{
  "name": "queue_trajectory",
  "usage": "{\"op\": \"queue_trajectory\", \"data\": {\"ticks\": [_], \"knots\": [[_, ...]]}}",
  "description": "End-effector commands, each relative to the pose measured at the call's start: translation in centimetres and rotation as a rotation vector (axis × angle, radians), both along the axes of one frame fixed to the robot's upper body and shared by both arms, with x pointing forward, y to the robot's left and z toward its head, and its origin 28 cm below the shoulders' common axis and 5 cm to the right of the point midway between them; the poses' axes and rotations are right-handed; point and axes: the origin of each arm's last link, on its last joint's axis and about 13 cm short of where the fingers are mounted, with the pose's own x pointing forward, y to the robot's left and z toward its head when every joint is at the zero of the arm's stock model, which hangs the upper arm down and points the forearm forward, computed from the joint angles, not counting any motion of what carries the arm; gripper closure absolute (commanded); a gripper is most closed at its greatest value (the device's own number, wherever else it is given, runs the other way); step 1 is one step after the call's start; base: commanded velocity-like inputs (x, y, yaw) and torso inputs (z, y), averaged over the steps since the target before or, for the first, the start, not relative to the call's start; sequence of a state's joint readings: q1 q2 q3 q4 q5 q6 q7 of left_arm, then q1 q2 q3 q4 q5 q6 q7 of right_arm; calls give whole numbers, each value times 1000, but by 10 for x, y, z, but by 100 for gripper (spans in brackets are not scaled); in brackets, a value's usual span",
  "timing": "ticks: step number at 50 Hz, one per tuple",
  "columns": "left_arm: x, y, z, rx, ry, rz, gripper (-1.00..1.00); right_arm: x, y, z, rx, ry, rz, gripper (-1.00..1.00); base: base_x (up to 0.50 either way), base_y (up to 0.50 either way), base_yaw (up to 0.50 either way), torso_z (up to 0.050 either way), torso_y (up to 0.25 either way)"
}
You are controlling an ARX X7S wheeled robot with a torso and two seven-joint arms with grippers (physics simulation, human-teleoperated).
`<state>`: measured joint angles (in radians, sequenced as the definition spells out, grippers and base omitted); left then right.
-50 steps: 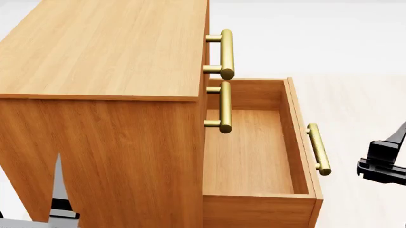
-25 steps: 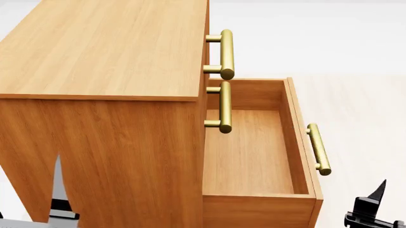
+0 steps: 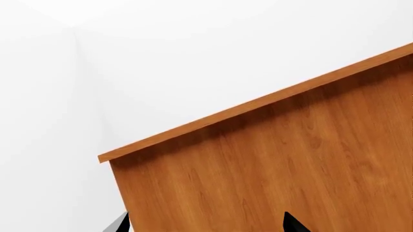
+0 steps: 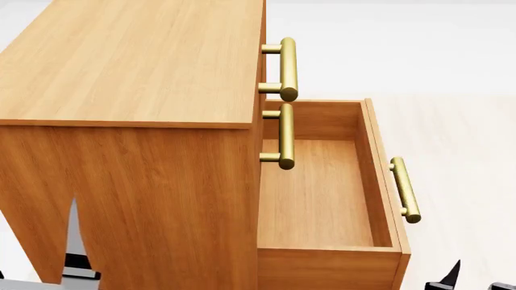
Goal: Close the bottom drawer of the cabinet.
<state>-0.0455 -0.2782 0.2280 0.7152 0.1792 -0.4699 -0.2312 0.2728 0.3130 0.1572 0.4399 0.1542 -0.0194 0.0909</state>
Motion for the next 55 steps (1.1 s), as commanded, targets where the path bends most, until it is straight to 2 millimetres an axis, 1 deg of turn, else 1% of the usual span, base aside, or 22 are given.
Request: {"op": "queue_trajectory", "data": {"ticks": [1, 12, 24, 33, 41, 45, 55], "knots": [[0, -1, 1, 1, -1, -3, -100, 2, 10, -10, -13, 16, 45, -100, 0, 0, 0, 0, 0], [-1, -1, 1, 0, -1, -4, -100, 4, 24, -12, -40, 22, 115, -100, 0, 0, 0, 0, 0], [0, -2, 1, -1, -3, -6, -100, 4, 43, -6, -80, -2, 219, -100, 0, 0, 0, 0, 0], [-1, -2, 2, -4, -3, -5, -100, -2, 59, 0, -112, -19, 306, -100, 0, 0, 0, 0, 0], [0, -1, 2, -6, -3, -4, -100, -2, 66, 8, -129, -37, 343, -100, 0, 0, 0, 0, 0], [0, -1, 1, -6, -3, -4, -100, -2, 68, 8, -131, -39, 357, -100, 0, 0, 0, 0, 0], [0, -2, 0, -7, -2, -7, -100, -1, 76, 16, -150, -46, 408, -100, 0, 0, 0, 0, 0]]}}
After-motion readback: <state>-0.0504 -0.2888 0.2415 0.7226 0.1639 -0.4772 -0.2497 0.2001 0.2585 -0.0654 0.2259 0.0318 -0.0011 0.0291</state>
